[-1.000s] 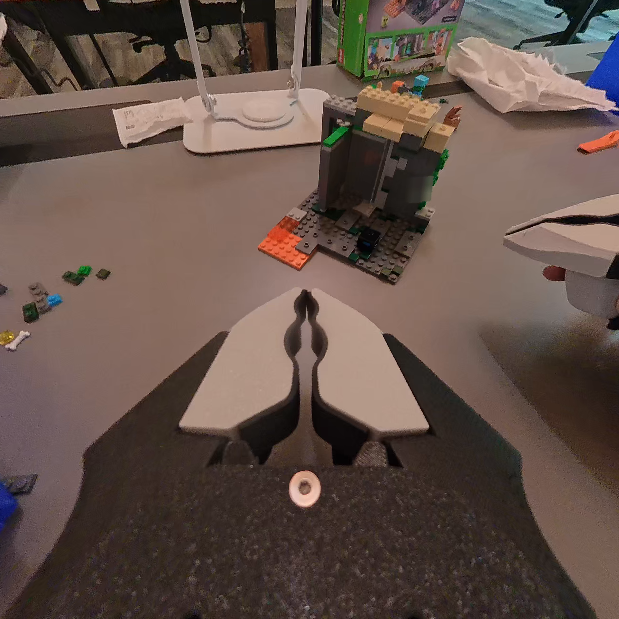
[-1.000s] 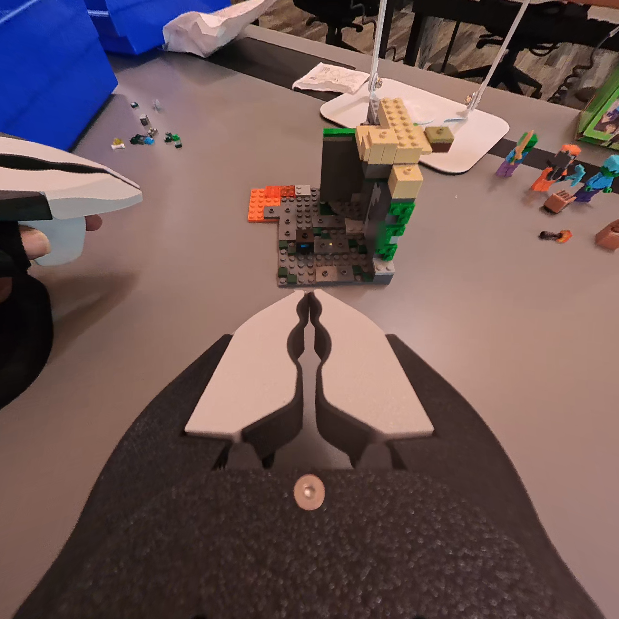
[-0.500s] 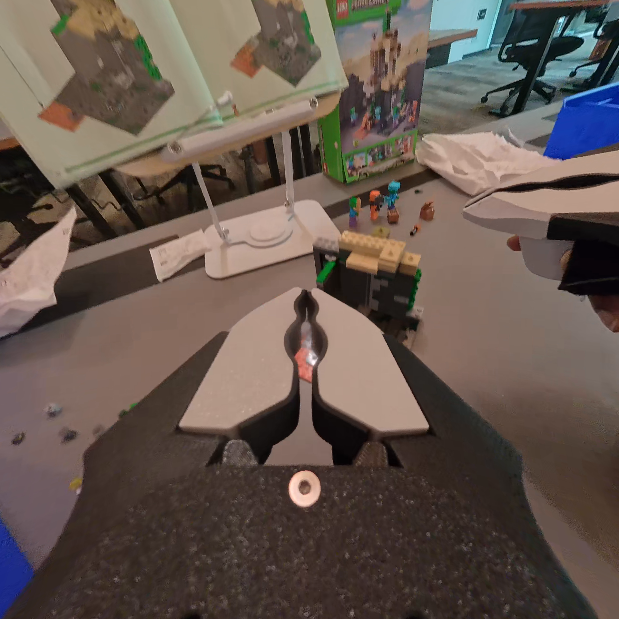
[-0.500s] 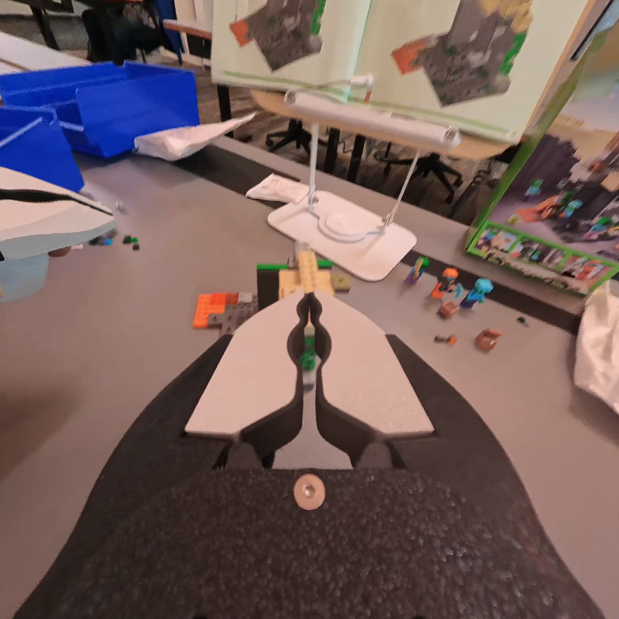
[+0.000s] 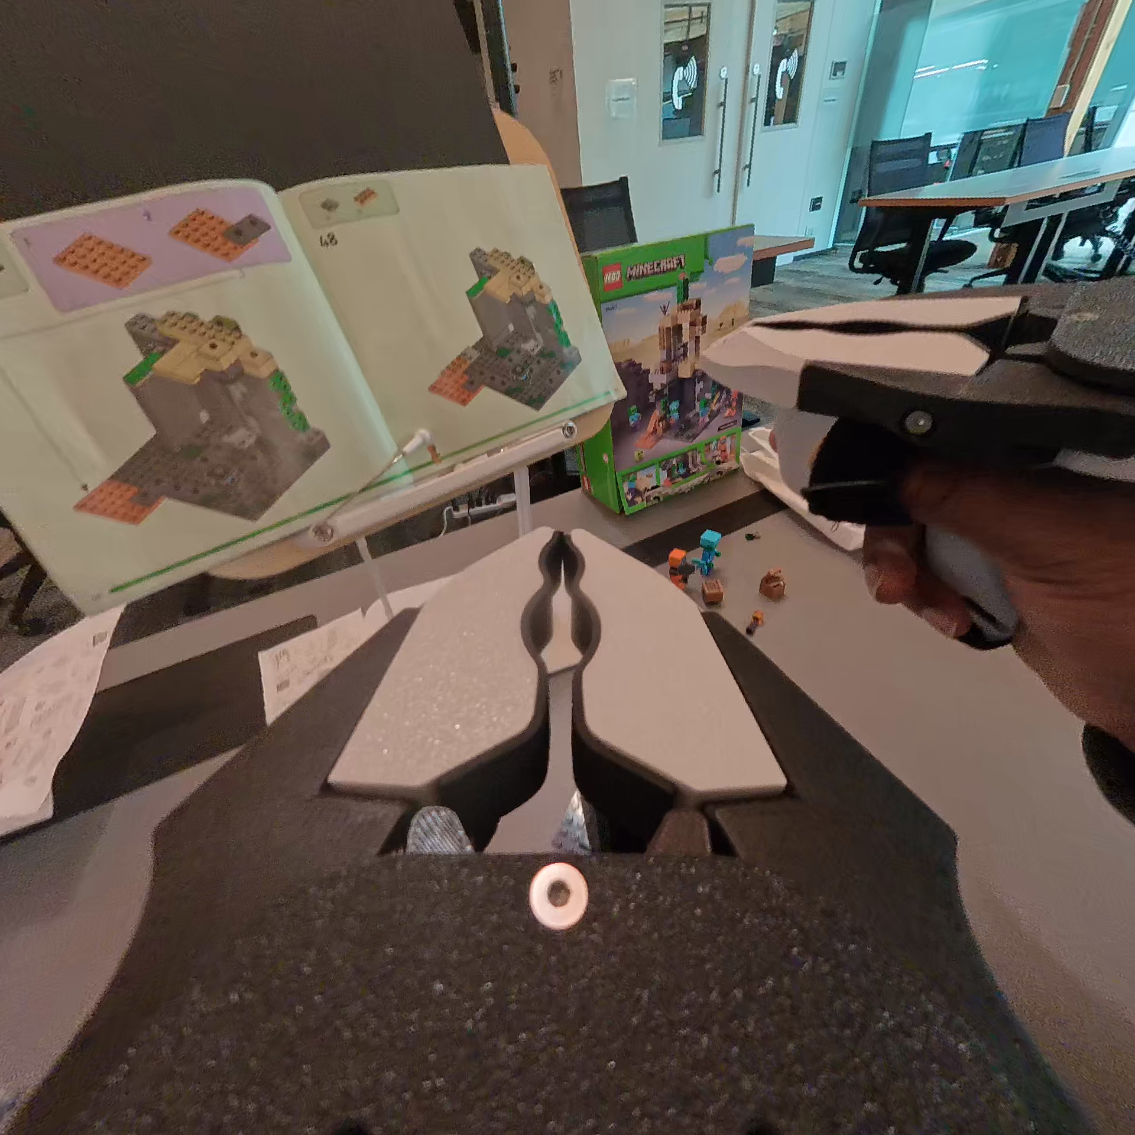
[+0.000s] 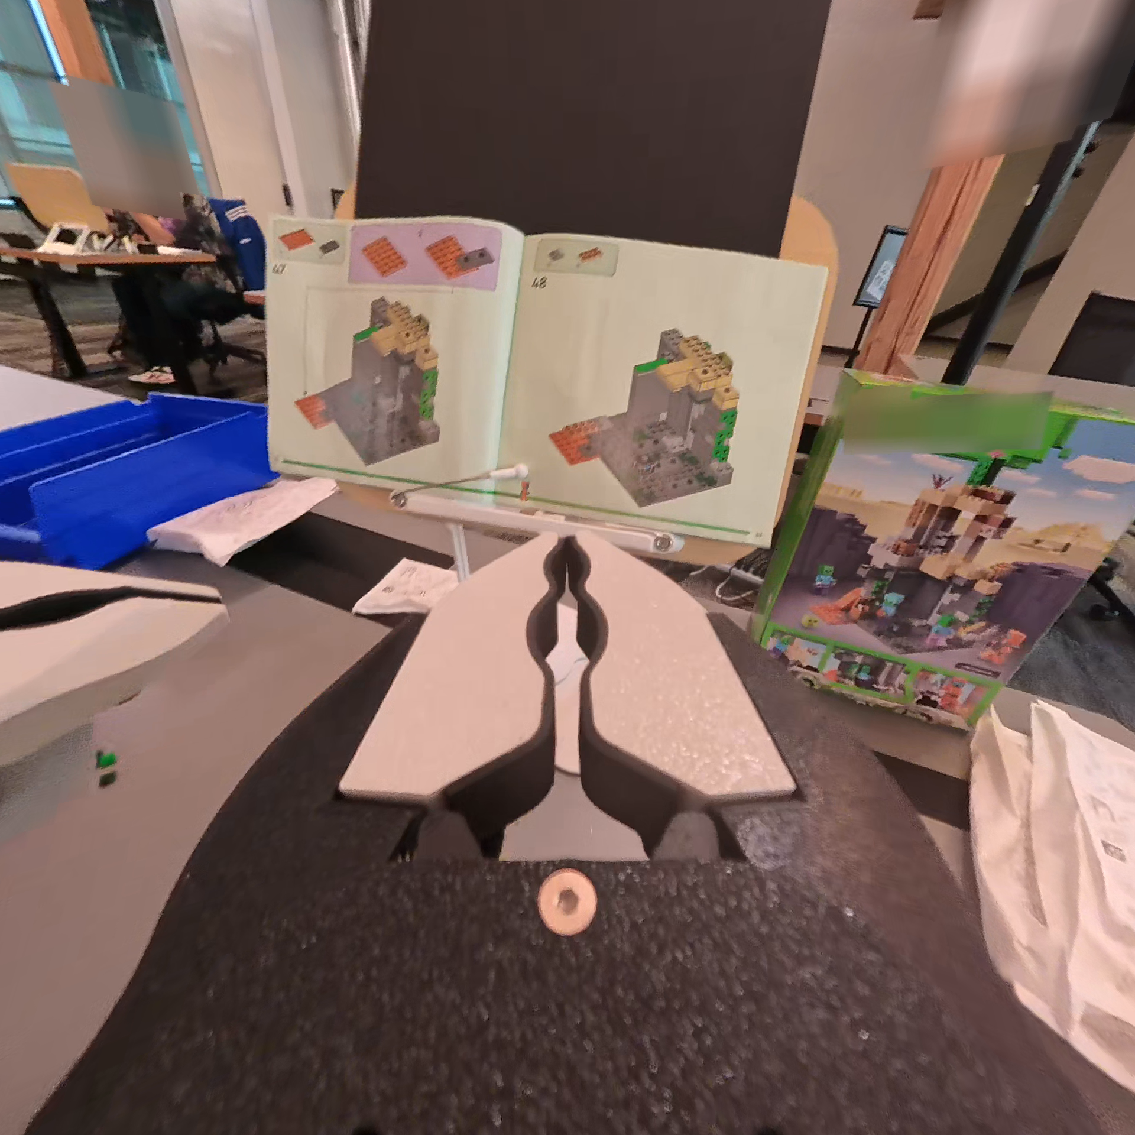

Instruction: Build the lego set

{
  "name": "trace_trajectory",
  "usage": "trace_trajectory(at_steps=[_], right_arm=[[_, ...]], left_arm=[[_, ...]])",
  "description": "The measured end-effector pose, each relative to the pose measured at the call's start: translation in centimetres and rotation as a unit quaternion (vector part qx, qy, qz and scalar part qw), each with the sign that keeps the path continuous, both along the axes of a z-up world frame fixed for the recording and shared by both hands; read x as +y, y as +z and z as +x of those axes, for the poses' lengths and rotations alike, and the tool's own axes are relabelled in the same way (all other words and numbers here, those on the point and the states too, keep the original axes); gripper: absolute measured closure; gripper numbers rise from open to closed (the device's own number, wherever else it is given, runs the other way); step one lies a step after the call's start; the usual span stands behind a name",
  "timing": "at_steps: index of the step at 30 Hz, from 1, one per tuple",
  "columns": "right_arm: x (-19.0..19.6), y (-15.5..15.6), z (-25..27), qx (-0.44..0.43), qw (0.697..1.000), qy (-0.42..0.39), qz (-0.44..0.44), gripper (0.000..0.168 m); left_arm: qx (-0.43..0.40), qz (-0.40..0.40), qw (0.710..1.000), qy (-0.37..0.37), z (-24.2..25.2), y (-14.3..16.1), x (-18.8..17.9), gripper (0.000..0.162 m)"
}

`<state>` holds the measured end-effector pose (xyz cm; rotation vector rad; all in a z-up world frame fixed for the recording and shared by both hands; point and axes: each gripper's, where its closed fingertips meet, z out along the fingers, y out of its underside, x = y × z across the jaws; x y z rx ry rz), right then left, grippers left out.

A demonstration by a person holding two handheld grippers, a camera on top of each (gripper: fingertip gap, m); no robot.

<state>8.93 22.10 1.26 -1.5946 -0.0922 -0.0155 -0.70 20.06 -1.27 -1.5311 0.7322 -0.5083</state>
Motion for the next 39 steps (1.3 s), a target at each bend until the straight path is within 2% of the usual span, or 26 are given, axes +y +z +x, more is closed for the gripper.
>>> trace_trajectory(at_steps=[5, 13, 20, 39], right_arm=[[1.5, 0.5, 1.4, 0.012, 1.0, -0.013, 0.01, 0.168], [2.9, -1.0, 2.4, 0.002, 1.0, -0.02, 0.002, 0.168], [3.6, -2.3, 1.9, -0.008, 1.0, -0.021, -0.006, 0.168], [3.2, -2.2, 0.8, -0.018, 1.0, -0.011, 0.008, 0.168]], left_arm=[[-0.009, 0.001, 1.0, -0.015, 3.2, 0.8, 2.2, 0.162], [-0.01, 0.005, 1.0, -0.011, 6.2, 0.6, 5.6, 0.162], [-0.003, 0.005, 1.0, -0.011, 6.6, -0.8, 6.2, 0.162], [-0.014, 0.033, 0.999, -0.008, 6.1, 0.1, 5.5, 0.162]])
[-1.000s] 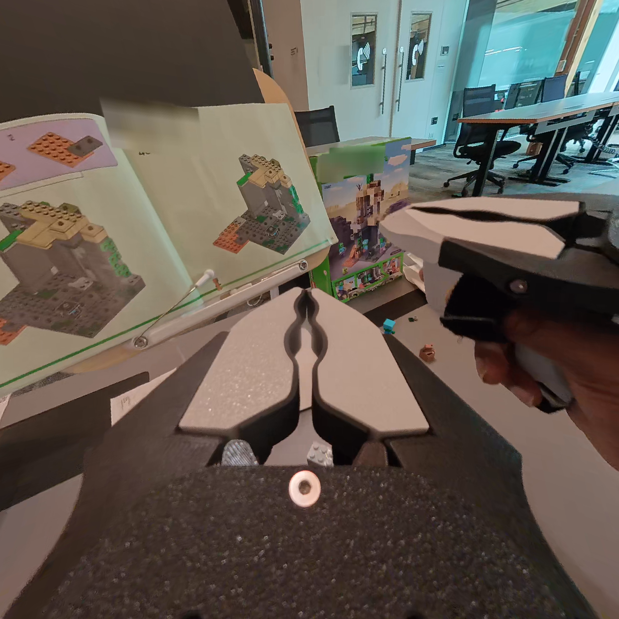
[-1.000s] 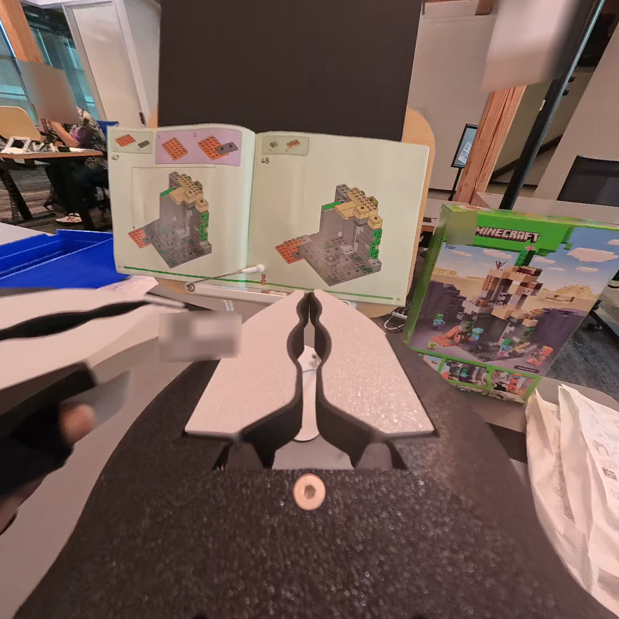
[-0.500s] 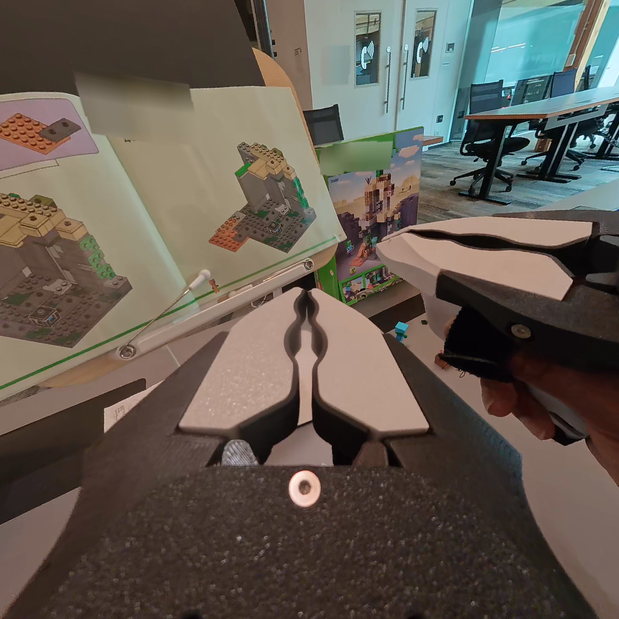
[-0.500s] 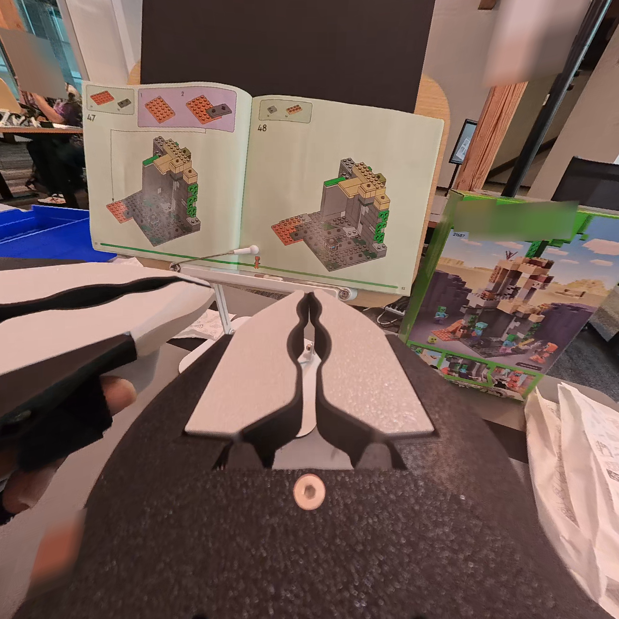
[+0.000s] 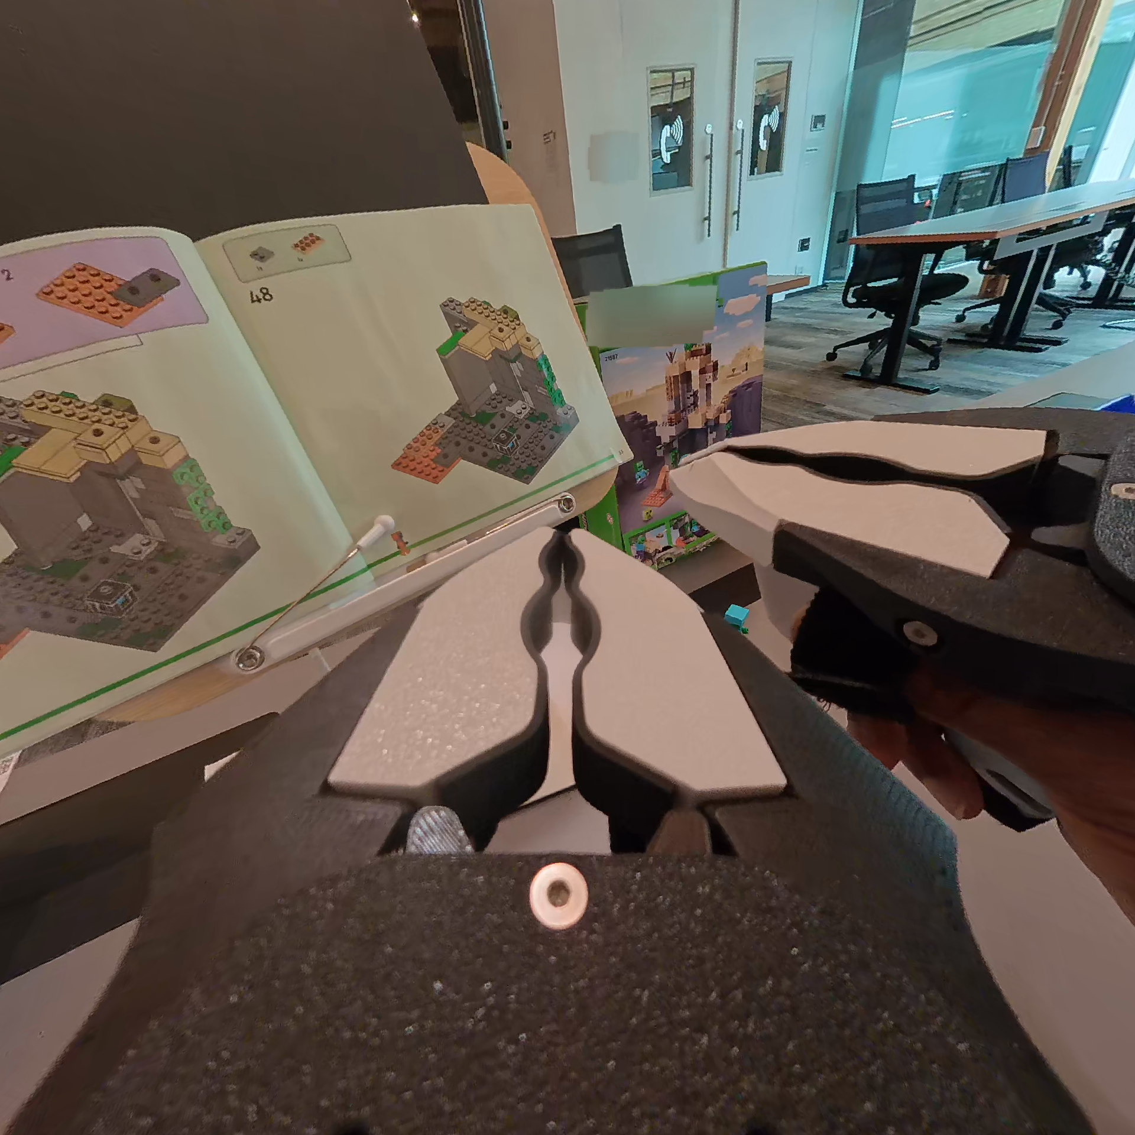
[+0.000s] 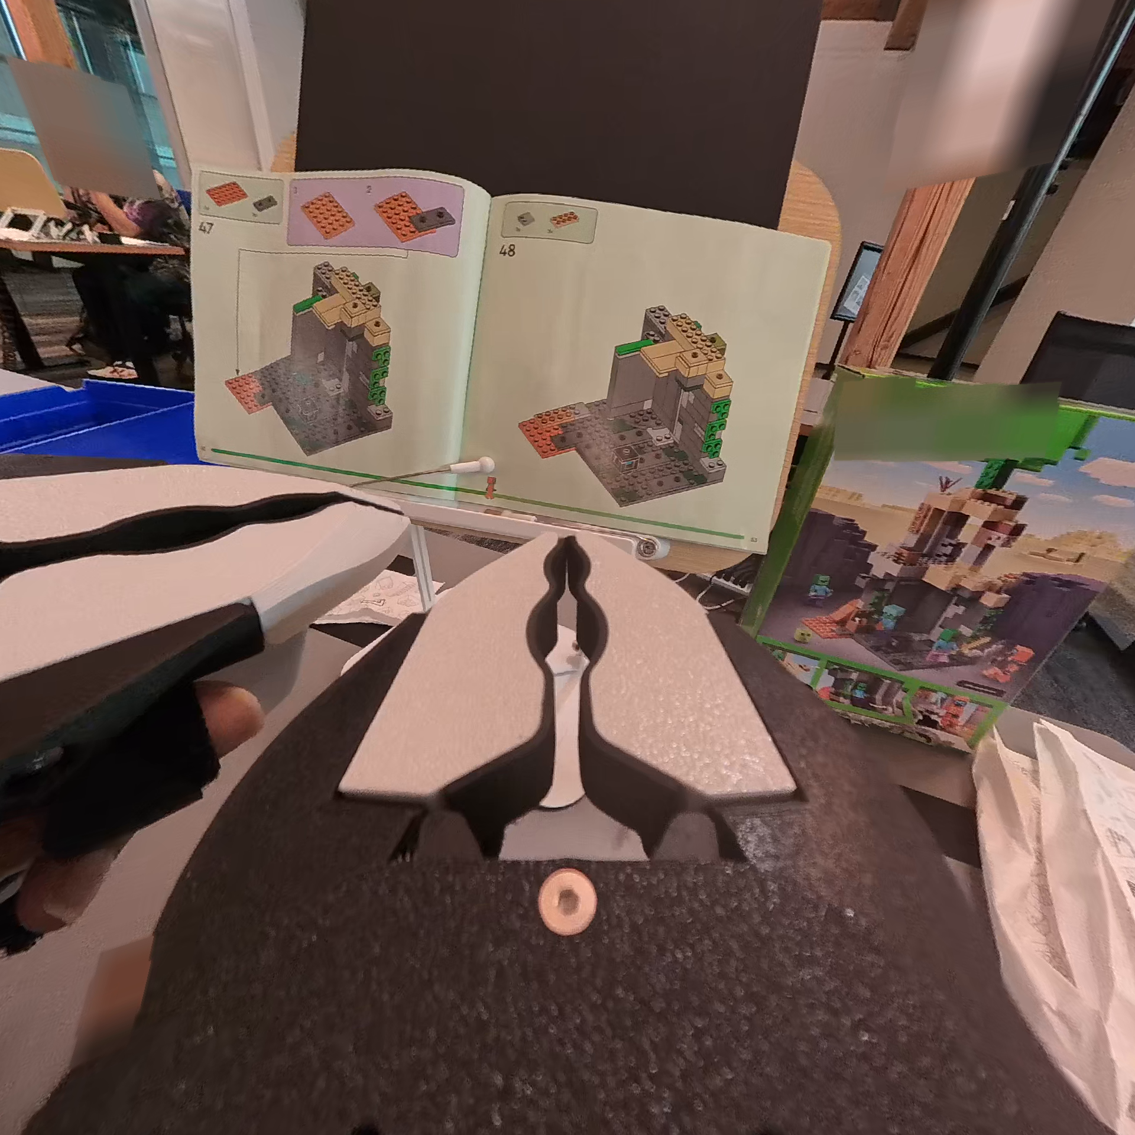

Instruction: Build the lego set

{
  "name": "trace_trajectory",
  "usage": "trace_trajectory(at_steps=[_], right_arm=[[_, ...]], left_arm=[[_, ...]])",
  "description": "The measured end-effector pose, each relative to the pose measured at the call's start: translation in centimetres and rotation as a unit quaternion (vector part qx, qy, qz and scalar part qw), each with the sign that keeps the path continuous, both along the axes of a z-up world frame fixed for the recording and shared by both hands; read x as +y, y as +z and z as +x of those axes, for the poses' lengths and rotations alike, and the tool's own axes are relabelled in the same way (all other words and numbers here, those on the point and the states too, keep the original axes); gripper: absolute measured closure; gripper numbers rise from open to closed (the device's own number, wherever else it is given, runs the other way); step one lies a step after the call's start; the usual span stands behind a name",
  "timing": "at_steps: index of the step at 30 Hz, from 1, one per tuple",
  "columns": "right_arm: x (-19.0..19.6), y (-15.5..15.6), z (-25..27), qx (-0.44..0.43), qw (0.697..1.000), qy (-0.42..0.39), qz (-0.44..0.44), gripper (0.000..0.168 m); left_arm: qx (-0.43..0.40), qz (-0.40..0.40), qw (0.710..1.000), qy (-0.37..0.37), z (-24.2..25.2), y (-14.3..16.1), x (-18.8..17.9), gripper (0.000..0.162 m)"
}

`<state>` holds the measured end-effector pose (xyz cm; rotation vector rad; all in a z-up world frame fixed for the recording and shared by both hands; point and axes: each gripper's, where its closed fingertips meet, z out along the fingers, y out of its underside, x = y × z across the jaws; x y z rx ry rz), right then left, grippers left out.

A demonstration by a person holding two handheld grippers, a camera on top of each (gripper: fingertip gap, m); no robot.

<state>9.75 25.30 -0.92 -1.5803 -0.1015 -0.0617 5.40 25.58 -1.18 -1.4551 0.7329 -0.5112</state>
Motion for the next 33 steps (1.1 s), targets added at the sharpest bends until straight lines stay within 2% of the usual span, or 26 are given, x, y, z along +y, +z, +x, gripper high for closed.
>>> trace_trajectory(at_steps=[10, 12, 14, 15, 20, 24, 29, 31, 33], right_arm=[[0.3, -1.8, 0.6, -0.05, 0.998, 0.039, -0.008, 0.168], [0.5, -2.2, 0.9, -0.046, 0.998, 0.045, -0.015, 0.157], [0.7, -2.6, 1.3, -0.046, 0.998, 0.044, -0.024, 0.149], [0.8, -2.6, 1.5, -0.047, 0.998, 0.042, -0.022, 0.147], [0.9, -2.6, 1.7, -0.046, 0.998, 0.047, -0.018, 0.145], [0.9, -2.8, 1.7, -0.045, 0.997, 0.051, -0.026, 0.146], [0.6, -2.3, 2.2, -0.036, 0.998, 0.058, -0.019, 0.149], [0.5, -2.1, 2.4, -0.032, 0.998, 0.057, -0.017, 0.149], [0.5, -1.9, 2.6, -0.027, 0.998, 0.057, -0.014, 0.15]], left_arm=[[0.011, 0.001, 1.0, -0.022, -1.0, -0.7, 0.0, 0.162], [0.014, 0.008, 1.0, -0.008, -2.0, -0.9, 1.1, 0.162], [0.024, -0.005, 1.0, 0.004, -2.8, -1.5, 2.7, 0.132], [0.038, -0.018, 0.999, 0.005, -3.0, -2.2, 3.6, 0.125], [0.134, 0.063, 0.988, 0.037, -3.7, -2.7, 7.6, 0.132], [0.2, 0.066, 0.977, 0.042, -3.0, -3.0, 10.8, 0.141], [0.317, 0.061, 0.945, 0.051, -2.7, -5.0, 13.9, 0.141], [0.346, 0.085, 0.932, 0.065, -2.9, -4.8, 14.6, 0.153], [0.363, 0.093, 0.925, 0.061, -2.9, -4.8, 14.7, 0.155]])
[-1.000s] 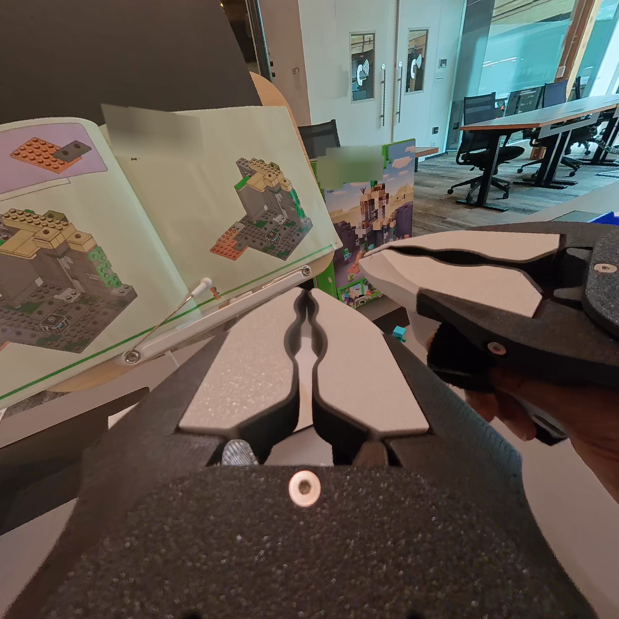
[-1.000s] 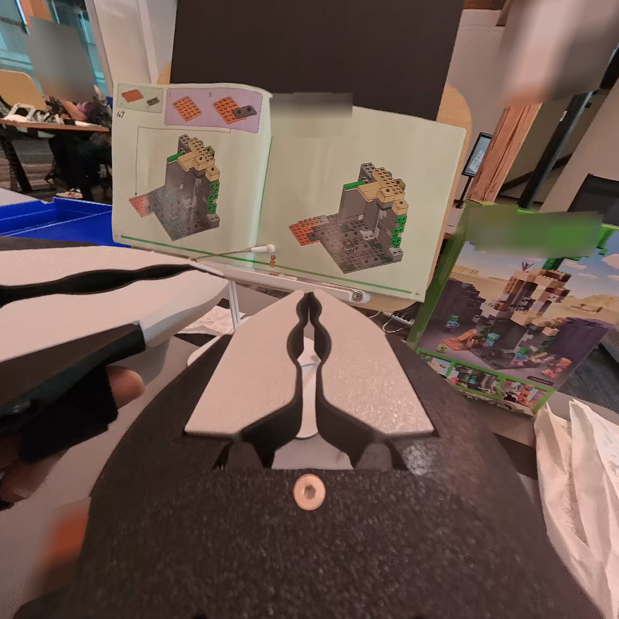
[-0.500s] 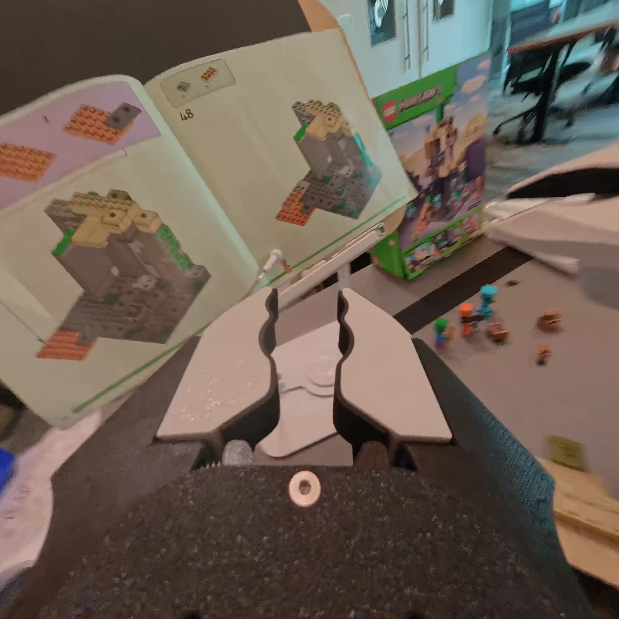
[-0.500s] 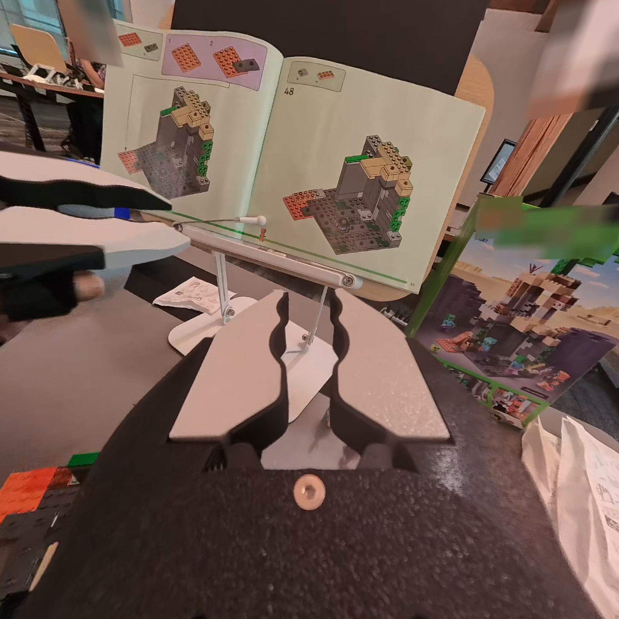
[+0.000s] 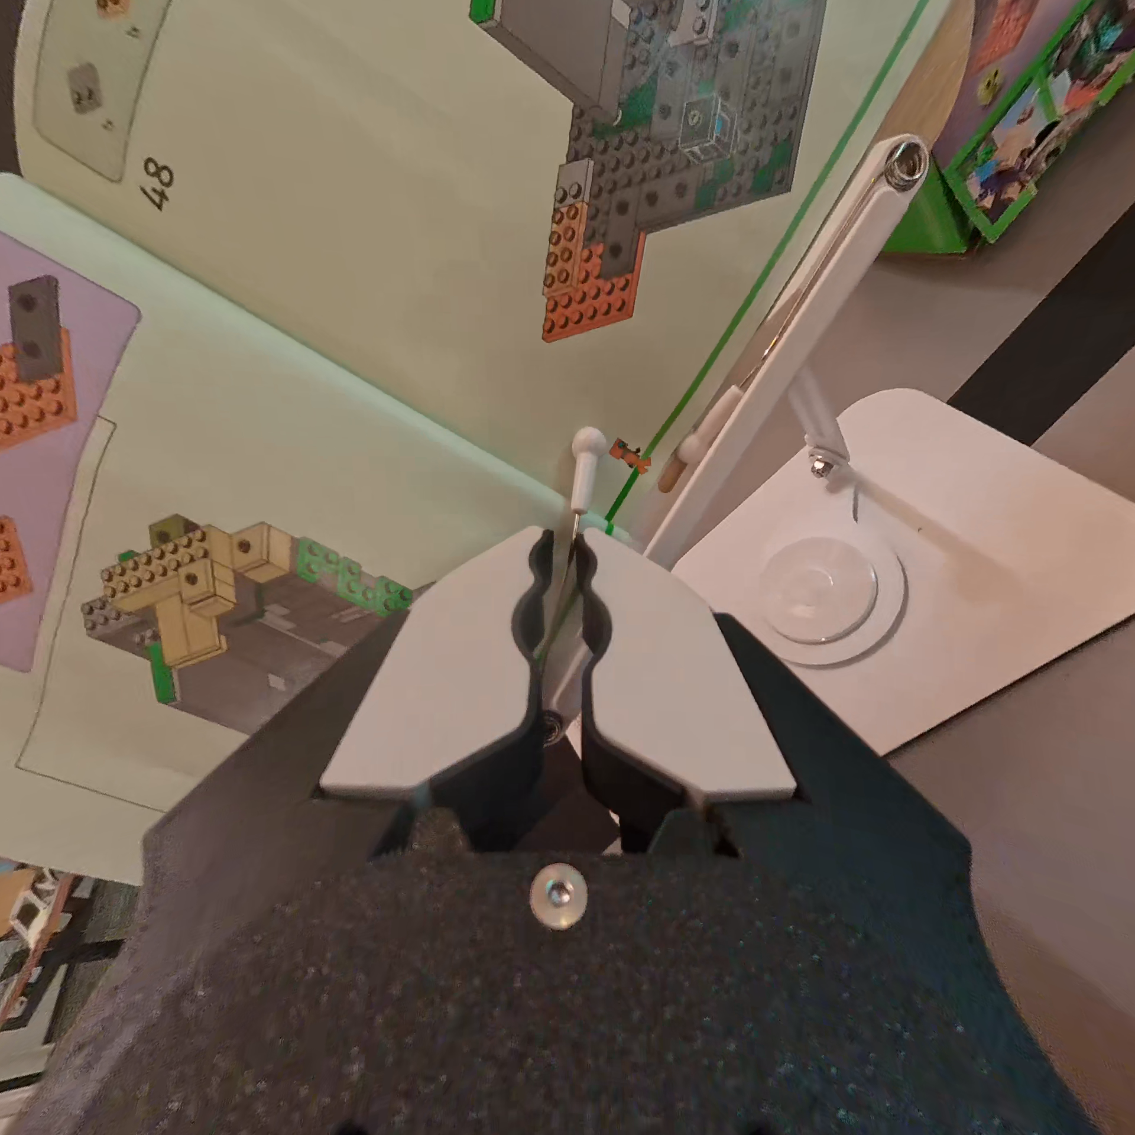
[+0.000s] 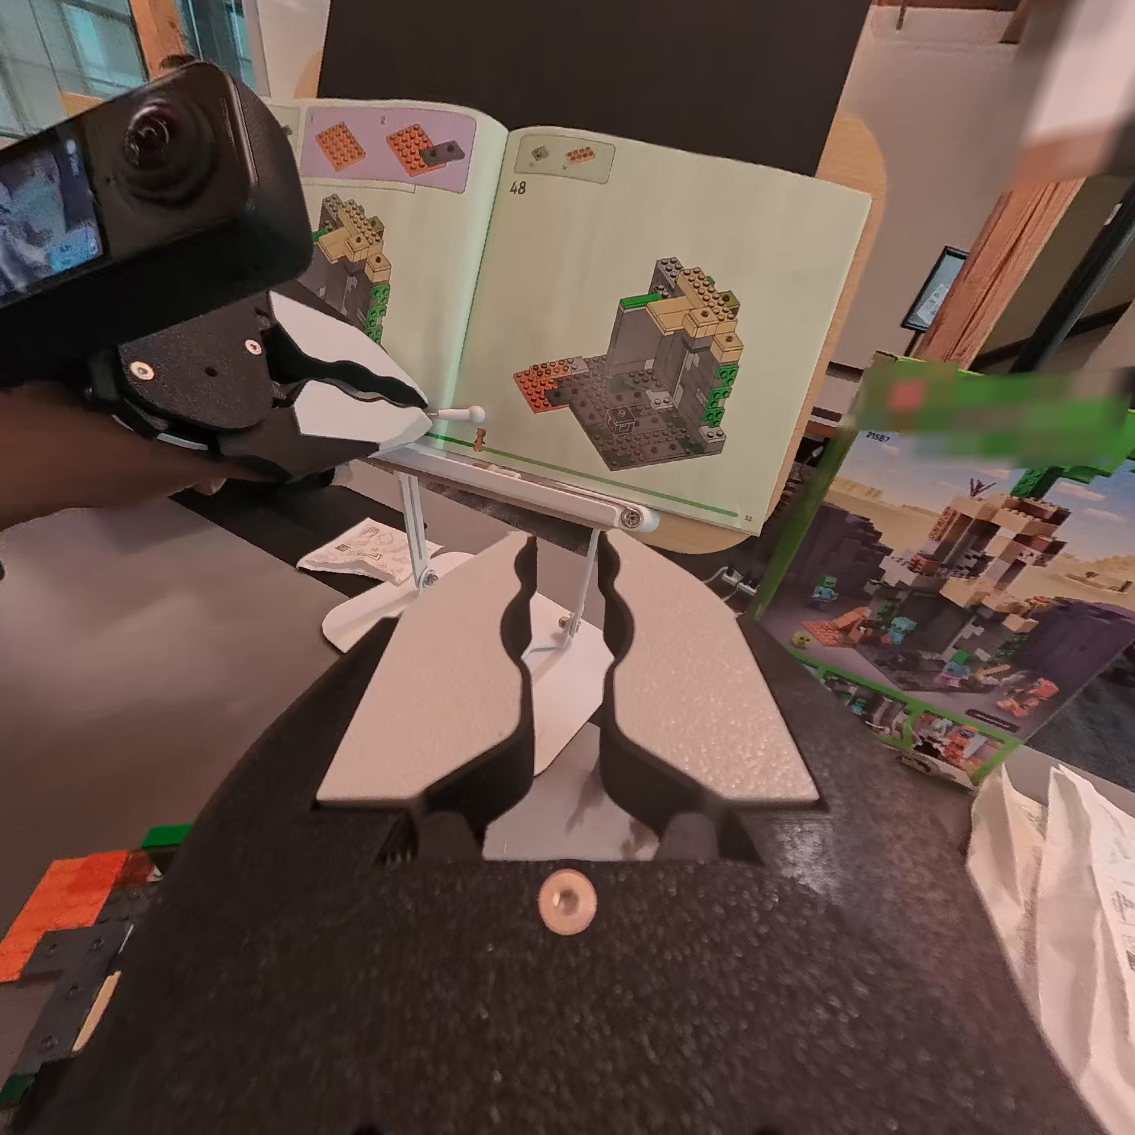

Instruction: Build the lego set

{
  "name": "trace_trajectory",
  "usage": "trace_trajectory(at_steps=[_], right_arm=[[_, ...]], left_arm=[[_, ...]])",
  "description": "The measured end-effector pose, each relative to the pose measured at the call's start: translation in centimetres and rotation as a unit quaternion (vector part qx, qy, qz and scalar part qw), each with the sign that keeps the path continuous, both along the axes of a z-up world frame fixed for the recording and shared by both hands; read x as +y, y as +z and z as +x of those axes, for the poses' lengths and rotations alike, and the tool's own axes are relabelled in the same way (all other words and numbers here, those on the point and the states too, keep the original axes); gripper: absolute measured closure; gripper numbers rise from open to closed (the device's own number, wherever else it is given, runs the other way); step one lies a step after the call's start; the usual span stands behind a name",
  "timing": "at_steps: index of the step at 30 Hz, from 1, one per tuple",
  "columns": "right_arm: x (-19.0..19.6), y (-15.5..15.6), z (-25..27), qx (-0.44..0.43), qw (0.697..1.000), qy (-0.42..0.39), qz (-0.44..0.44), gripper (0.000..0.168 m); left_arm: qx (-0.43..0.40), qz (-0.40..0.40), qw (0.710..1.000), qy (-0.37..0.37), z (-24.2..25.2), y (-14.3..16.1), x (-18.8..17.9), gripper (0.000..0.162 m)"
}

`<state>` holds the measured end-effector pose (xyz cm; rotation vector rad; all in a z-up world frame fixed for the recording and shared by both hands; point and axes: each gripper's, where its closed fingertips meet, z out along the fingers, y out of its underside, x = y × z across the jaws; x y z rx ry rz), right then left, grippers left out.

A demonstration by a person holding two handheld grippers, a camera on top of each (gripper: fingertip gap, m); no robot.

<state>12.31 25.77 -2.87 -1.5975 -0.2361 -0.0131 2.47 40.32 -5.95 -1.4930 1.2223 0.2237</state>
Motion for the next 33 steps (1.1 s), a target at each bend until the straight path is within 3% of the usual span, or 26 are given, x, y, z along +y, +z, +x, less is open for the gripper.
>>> trace_trajectory(at_steps=[5, 10, 15, 20, 24, 26, 28, 33], right_arm=[[0.1, -0.2, 0.1, 0.005, 1.0, 0.002, -0.004, 0.15], [0.1, -0.3, 0.1, 0.005, 1.0, 0.001, -0.004, 0.15], [0.2, -0.5, 0.2, 0.003, 1.0, -0.003, -0.008, 0.151], [0.4, -0.8, 0.2, 0.002, 1.0, -0.003, -0.01, 0.151], [0.6, -1.2, 0.0, -0.006, 1.0, -0.004, -0.015, 0.151], [0.7, -1.4, -0.2, -0.009, 1.0, -0.004, -0.016, 0.151], [0.8, -1.7, -0.5, -0.014, 1.0, -0.003, -0.02, 0.151], [0.9, -2.1, -0.8, -0.034, 0.999, -0.006, -0.023, 0.151]], left_arm=[[-0.003, 0.021, 1.0, 0.014, -0.5, 0.7, 0.2, 0.162], [-0.127, 0.012, 0.991, 0.045, -2.2, 2.5, 0.0, 0.161], [-0.288, -0.042, 0.953, 0.09, -6.1, 3.3, 0.4, 0.162], [-0.395, -0.116, 0.904, 0.114, -10.2, 0.9, 0.0, 0.162], [-0.399, -0.154, 0.897, 0.109, -11.1, -1.9, -0.7, 0.162], [-0.376, -0.122, 0.915, 0.08, -10.4, -1.2, -1.4, 0.162], [-0.334, -0.094, 0.936, 0.063, -9.0, -0.2, -1.6, 0.152], [-0.324, -0.129, 0.936, 0.05, -6.2, 1.7, 0.1, 0.135]])
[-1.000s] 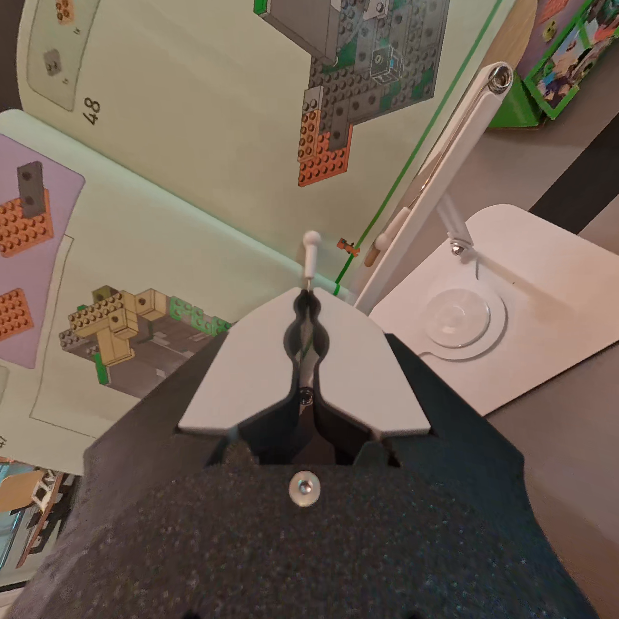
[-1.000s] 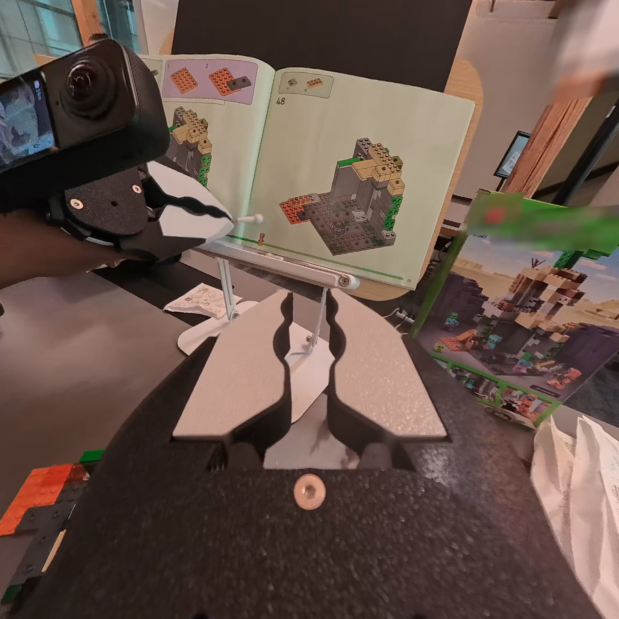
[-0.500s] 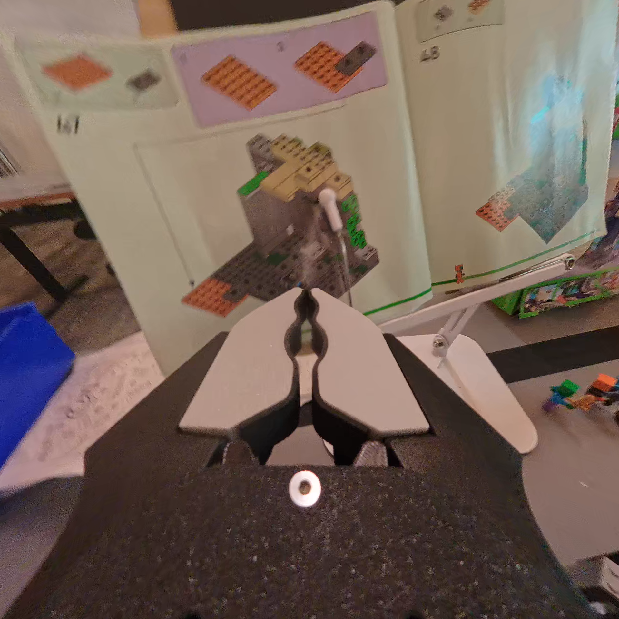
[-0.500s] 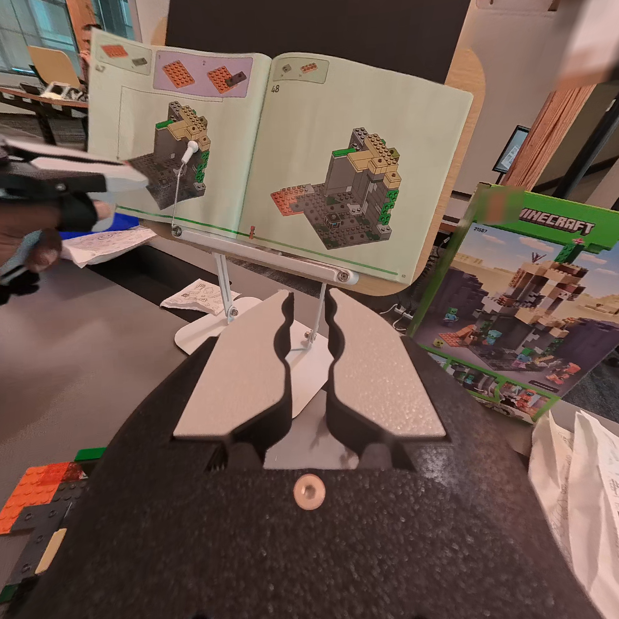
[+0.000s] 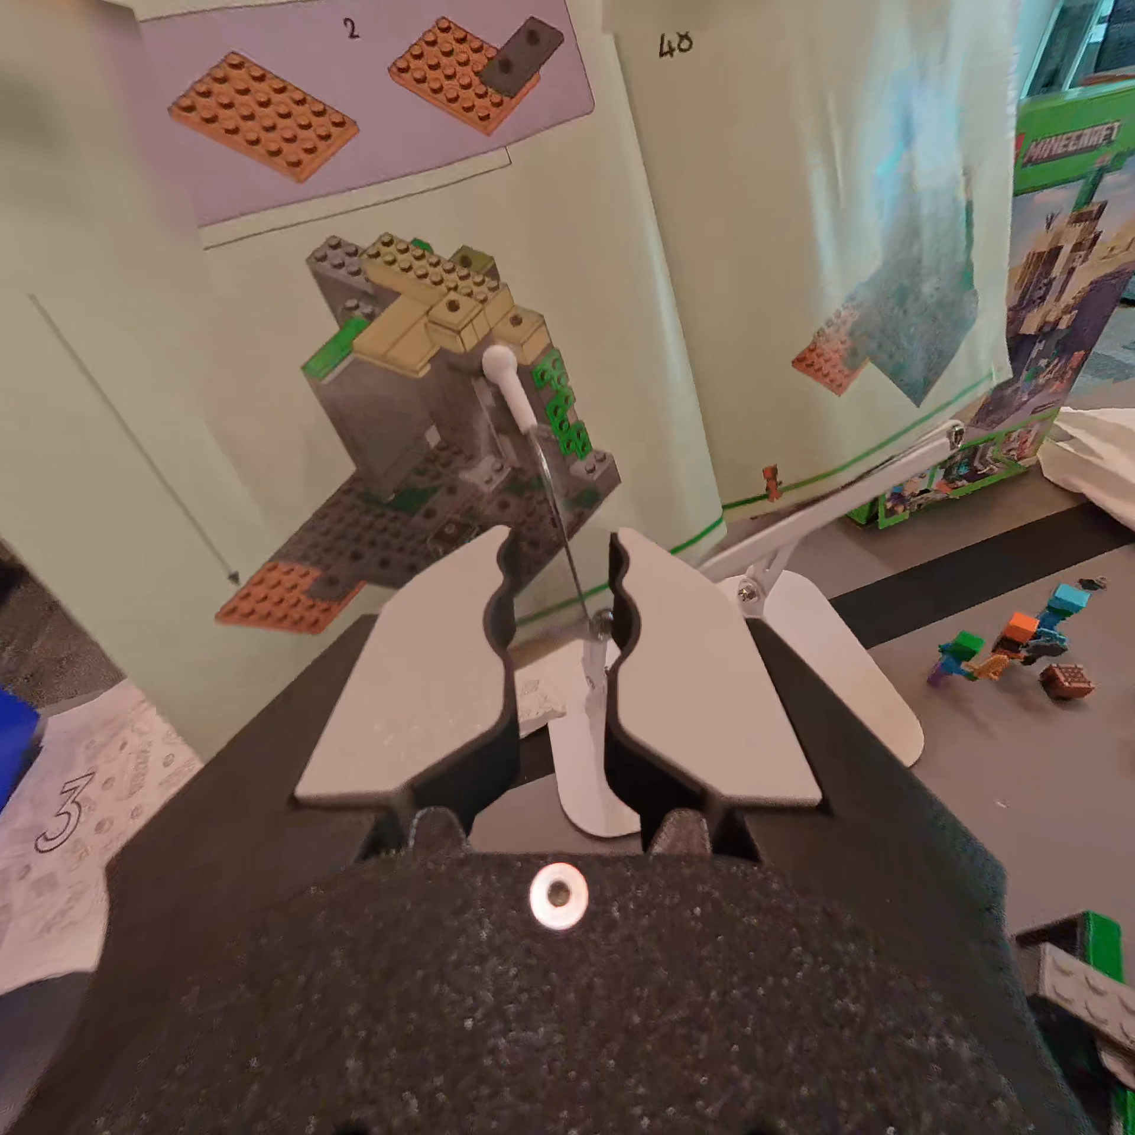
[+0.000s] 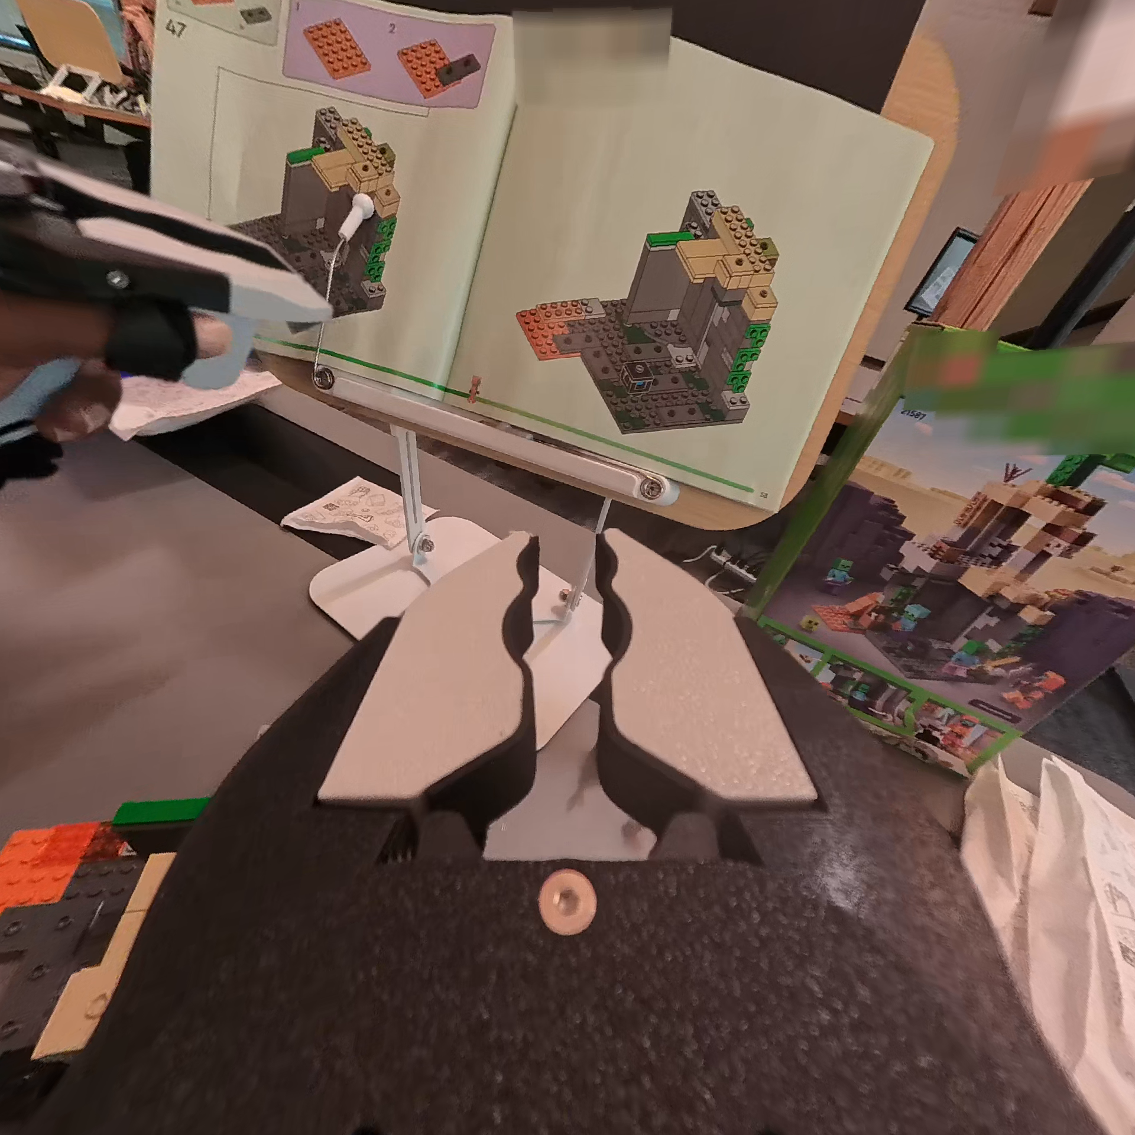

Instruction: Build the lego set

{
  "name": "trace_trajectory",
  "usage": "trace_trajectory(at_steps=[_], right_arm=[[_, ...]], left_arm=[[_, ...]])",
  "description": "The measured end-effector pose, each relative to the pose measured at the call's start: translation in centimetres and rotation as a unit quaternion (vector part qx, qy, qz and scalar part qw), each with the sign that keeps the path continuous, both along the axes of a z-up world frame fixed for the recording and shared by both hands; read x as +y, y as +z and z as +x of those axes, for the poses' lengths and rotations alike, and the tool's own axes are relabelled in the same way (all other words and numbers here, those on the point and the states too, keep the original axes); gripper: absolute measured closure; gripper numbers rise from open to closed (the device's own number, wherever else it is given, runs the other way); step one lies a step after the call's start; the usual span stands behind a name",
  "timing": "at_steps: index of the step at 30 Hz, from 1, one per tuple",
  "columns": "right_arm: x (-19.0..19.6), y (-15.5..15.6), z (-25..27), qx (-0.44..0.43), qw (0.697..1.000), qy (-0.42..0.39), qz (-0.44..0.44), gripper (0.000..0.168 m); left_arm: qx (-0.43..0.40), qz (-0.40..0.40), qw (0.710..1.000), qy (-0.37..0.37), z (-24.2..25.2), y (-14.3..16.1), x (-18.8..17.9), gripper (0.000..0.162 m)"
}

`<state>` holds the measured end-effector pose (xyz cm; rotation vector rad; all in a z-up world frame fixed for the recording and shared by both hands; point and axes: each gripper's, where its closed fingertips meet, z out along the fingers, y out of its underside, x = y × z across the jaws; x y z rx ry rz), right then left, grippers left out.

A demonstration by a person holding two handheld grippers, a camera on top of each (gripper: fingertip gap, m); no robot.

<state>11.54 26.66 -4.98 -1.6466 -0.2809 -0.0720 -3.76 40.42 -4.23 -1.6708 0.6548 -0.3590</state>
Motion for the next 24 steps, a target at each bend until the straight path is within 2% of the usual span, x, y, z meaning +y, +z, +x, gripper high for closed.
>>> trace_trajectory(at_steps=[2, 4, 6, 8, 16, 19, 24], right_arm=[[0.0, 0.1, 0.1, -0.004, 1.0, -0.002, 0.002, 0.151], [0.0, 0.0, 0.3, -0.003, 1.0, -0.003, 0.002, 0.151], [0.1, -0.2, 0.4, 0.001, 1.0, -0.003, -0.001, 0.151], [0.2, -0.4, 0.6, 0.002, 1.0, -0.004, -0.004, 0.151], [0.2, -0.6, 1.1, 0.009, 1.0, -0.007, -0.006, 0.151], [0.2, -0.6, 1.1, 0.01, 1.0, -0.007, -0.007, 0.152], [0.2, -0.7, 1.0, 0.01, 1.0, -0.006, -0.008, 0.152]], left_arm=[[0.011, -0.007, 1.0, 0.004, 0.5, 0.2, 0.8, 0.136], [0.035, -0.005, 0.999, 0.022, 0.4, -0.1, 1.5, 0.151], [0.04, -0.001, 0.999, 0.021, 0.6, -0.1, 1.6, 0.159], [0.029, -0.004, 0.999, 0.025, 0.5, -0.2, 1.5, 0.16], [-0.108, -0.058, 0.992, 0.041, -1.6, -0.8, 1.2, 0.159], [-0.198, -0.098, 0.974, 0.044, -2.4, -1.5, 0.9, 0.158], [-0.297, -0.134, 0.944, 0.056, -3.3, -2.9, 0.4, 0.157]])
